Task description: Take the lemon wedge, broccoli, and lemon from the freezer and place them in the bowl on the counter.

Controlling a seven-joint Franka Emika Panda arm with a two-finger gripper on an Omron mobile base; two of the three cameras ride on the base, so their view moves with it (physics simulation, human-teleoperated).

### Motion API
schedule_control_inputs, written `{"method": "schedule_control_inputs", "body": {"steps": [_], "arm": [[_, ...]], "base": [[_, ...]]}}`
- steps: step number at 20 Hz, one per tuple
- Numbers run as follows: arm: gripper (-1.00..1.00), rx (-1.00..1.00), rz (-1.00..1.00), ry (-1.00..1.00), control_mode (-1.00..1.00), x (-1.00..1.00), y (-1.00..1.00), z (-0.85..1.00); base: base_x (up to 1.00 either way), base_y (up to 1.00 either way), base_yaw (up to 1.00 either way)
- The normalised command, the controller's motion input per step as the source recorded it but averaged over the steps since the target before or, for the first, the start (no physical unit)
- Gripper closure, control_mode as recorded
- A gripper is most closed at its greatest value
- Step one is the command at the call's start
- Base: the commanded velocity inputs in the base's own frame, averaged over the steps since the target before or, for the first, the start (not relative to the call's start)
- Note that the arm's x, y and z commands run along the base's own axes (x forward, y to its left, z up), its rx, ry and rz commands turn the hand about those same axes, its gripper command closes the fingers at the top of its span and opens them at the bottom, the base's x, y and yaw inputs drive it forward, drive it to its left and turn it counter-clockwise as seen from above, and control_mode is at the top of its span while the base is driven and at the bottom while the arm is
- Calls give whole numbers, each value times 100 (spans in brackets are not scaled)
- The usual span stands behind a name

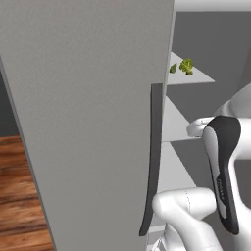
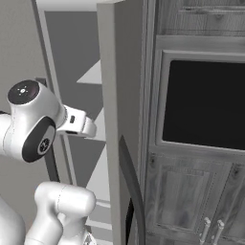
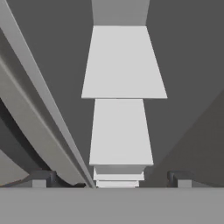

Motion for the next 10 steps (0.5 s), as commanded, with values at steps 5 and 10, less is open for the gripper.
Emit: {"method": "schedule_control_inputs", "body": {"steps": [5, 10], "arm": [[-100, 0, 0, -3, -100, 10, -16, 45], [-100, 0, 0, -10, -100, 2, -11, 42]], "base": [[0, 0, 0], [0, 0, 0]]}}
